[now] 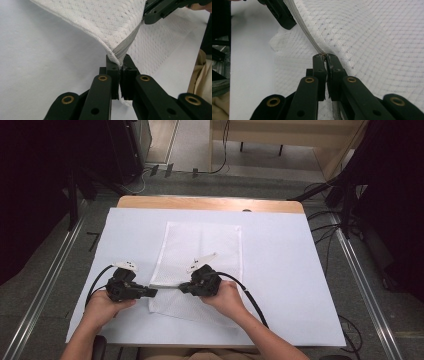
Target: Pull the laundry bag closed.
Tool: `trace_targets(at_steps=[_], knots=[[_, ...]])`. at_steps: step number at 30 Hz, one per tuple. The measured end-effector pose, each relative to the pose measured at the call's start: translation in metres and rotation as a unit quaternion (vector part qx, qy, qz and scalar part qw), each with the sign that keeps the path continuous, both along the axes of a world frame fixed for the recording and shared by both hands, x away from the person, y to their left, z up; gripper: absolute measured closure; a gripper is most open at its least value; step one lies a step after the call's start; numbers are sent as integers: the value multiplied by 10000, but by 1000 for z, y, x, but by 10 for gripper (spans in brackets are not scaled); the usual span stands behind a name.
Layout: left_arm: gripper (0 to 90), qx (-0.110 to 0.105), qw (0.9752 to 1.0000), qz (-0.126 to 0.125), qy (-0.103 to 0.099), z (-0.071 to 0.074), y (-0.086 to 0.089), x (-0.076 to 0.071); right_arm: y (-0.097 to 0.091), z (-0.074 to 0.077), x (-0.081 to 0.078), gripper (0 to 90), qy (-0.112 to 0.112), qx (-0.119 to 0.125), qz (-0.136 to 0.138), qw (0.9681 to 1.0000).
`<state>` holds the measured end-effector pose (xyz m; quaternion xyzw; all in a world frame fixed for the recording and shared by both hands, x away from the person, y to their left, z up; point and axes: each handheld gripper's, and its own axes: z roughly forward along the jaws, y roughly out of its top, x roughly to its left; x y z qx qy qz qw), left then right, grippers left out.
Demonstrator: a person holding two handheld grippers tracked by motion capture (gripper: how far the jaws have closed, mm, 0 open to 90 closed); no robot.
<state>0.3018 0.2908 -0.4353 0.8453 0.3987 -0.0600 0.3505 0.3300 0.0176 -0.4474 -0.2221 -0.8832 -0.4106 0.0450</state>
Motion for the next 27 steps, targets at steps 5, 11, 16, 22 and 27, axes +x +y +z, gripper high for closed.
trace_targets(at_steps=[5, 11, 16, 22, 27], knots=[[878, -22, 10000, 33, 22, 1, 1, 0, -2, 1, -1, 878, -44, -22, 21, 10000], [878, -12, 10000, 46, -4, 1, 2, 0, -8, 0, 1, 878, 10, -14, -31, 10000], [878, -51, 10000, 56, 0, 2, 3, -1, -11, 1, 0, 878, 8, 22, -30, 10000], [878, -35, 10000, 55, -1, 2, 5, -1, -16, 0, 2, 878, -6, 13, -50, 10000], [878, -31, 10000, 50, -2, 2, 4, -1, -18, 0, 1, 878, 25, 26, -67, 10000]])
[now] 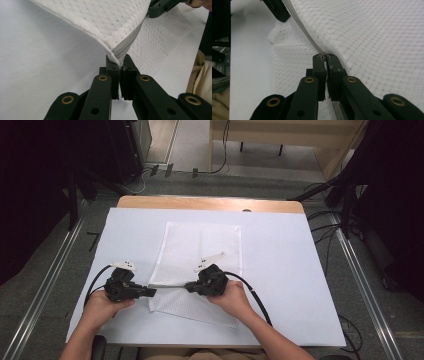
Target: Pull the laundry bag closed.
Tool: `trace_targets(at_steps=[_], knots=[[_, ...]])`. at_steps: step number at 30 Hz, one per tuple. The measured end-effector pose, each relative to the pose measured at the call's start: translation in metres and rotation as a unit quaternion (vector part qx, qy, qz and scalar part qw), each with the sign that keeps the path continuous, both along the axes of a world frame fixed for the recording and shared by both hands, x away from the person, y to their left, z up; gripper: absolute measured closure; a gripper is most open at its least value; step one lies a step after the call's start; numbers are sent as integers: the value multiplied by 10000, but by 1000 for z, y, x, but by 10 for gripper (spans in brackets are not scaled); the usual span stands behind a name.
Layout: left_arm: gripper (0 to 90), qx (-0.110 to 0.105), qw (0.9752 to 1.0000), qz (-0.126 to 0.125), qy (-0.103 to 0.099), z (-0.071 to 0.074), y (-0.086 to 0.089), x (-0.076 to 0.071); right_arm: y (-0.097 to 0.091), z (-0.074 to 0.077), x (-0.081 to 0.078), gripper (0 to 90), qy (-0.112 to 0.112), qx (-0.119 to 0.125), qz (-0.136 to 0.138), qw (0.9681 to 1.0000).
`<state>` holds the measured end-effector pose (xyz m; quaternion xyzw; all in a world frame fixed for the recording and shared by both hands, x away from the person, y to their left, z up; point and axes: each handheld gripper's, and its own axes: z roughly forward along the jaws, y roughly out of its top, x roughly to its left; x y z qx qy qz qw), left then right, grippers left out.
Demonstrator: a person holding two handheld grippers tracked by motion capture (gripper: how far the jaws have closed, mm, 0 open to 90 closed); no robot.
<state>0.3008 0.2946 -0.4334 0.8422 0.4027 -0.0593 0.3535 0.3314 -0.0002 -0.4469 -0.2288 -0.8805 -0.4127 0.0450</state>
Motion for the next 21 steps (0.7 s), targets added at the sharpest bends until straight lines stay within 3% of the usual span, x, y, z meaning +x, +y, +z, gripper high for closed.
trace_targets(at_steps=[21], knots=[[879, -28, 10000, -13, 23, 0, 1, 0, -7, -1, -1, 878, -31, -40, -5, 10000]])
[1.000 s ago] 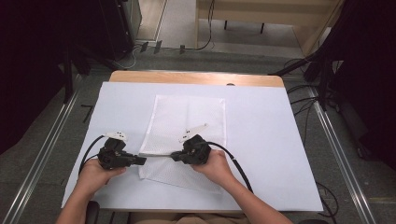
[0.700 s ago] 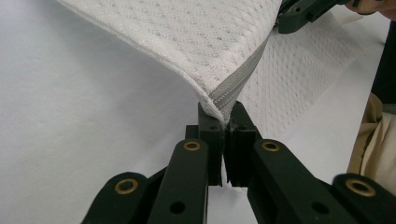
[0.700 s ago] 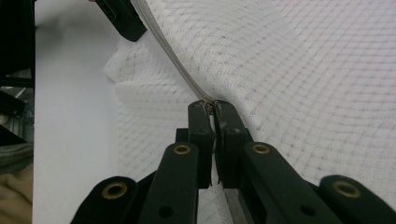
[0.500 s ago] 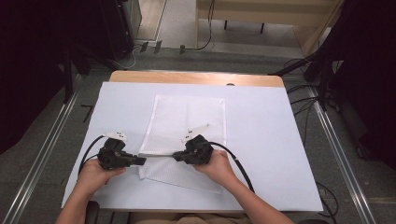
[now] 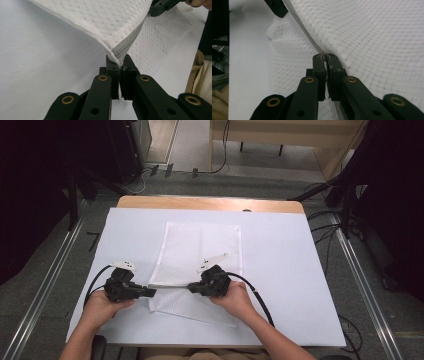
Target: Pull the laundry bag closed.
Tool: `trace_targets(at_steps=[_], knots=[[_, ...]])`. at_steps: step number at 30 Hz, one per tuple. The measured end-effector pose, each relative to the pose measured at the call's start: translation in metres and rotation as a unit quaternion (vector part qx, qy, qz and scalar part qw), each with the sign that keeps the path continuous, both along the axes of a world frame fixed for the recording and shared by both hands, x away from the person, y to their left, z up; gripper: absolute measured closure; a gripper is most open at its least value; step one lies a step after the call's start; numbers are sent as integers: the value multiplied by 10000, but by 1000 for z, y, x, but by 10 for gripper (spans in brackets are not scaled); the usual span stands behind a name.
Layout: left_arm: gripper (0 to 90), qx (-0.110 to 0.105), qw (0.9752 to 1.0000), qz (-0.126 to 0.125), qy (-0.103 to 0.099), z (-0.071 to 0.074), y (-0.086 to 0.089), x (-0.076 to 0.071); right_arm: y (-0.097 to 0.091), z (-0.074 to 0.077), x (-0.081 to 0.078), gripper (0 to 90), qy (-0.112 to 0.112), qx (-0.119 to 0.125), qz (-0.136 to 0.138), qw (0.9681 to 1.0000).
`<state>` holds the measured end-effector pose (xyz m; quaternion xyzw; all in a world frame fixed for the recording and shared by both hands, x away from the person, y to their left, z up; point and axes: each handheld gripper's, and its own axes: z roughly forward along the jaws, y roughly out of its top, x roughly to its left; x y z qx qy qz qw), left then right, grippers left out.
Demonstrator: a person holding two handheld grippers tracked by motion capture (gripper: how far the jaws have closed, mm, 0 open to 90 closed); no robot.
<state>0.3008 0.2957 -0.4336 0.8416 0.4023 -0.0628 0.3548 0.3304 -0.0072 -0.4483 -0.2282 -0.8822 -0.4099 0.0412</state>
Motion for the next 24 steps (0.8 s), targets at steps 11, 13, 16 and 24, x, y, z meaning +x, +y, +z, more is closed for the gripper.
trace_targets(at_steps=[11, 13, 16, 24], knots=[[879, -7, 10000, 44, -4, 0, 2, 0, -12, 0, 1, 878, -7, -37, -65, 10000], [879, -20, 10000, 44, 3, 0, 1, 0, -14, 1, 0, 878, 5, -19, -81, 10000], [878, -19, 10000, 29, 5, 0, 1, 0, -16, 1, 0, 878, -41, 6, -51, 10000], [879, -26, 10000, 82, -5, 0, 4, 0, -24, 0, 1, 878, -16, -48, -122, 9999]])
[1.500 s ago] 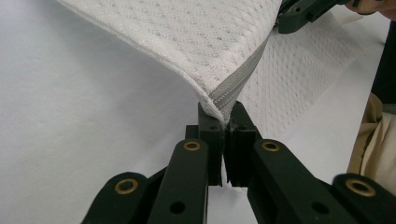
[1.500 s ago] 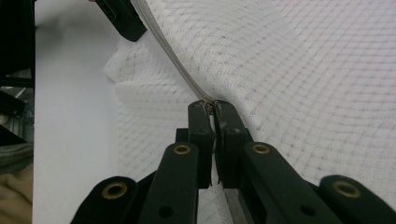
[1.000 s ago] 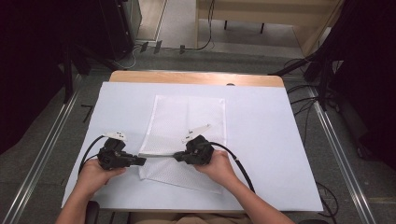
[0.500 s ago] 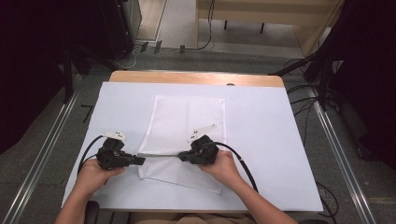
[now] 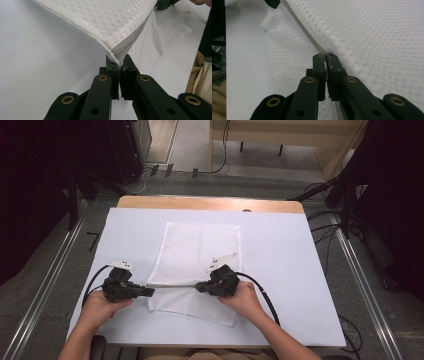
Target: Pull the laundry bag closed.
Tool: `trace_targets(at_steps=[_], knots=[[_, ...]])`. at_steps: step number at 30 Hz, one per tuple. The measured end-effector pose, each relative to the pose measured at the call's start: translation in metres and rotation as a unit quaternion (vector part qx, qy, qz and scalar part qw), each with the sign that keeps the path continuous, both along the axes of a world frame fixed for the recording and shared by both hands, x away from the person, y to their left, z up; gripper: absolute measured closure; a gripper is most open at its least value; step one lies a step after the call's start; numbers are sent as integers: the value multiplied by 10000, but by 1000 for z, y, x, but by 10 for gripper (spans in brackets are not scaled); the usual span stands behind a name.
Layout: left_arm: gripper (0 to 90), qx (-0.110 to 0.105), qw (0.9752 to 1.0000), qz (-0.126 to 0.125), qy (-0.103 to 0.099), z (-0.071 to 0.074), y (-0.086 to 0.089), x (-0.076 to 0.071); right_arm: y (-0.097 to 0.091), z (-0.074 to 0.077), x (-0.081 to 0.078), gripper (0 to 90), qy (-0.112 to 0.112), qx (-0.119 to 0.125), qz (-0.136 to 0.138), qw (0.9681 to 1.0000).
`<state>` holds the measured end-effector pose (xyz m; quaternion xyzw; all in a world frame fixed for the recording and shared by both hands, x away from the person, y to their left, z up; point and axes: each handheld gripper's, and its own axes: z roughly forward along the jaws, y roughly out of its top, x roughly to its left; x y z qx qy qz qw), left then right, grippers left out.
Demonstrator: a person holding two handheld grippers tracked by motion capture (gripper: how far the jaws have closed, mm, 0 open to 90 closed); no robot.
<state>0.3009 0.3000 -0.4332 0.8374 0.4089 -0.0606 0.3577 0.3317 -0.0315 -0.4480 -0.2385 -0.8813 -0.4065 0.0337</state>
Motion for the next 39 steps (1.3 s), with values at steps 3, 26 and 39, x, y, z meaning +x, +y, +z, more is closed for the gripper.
trace_targets(at_steps=[3, 26, 39], knots=[[878, -10, 10000, 2, 7, 0, 0, 0, -4, 1, 0, 878, 21, -3, -30, 10000], [877, -29, 10000, 66, -15, 1, 1, 0, -25, 1, -6, 878, 102, 46, -106, 9999], [878, -57, 9999, 91, -26, 2, 4, 0, -35, 1, -7, 878, 84, -24, -197, 9998]])
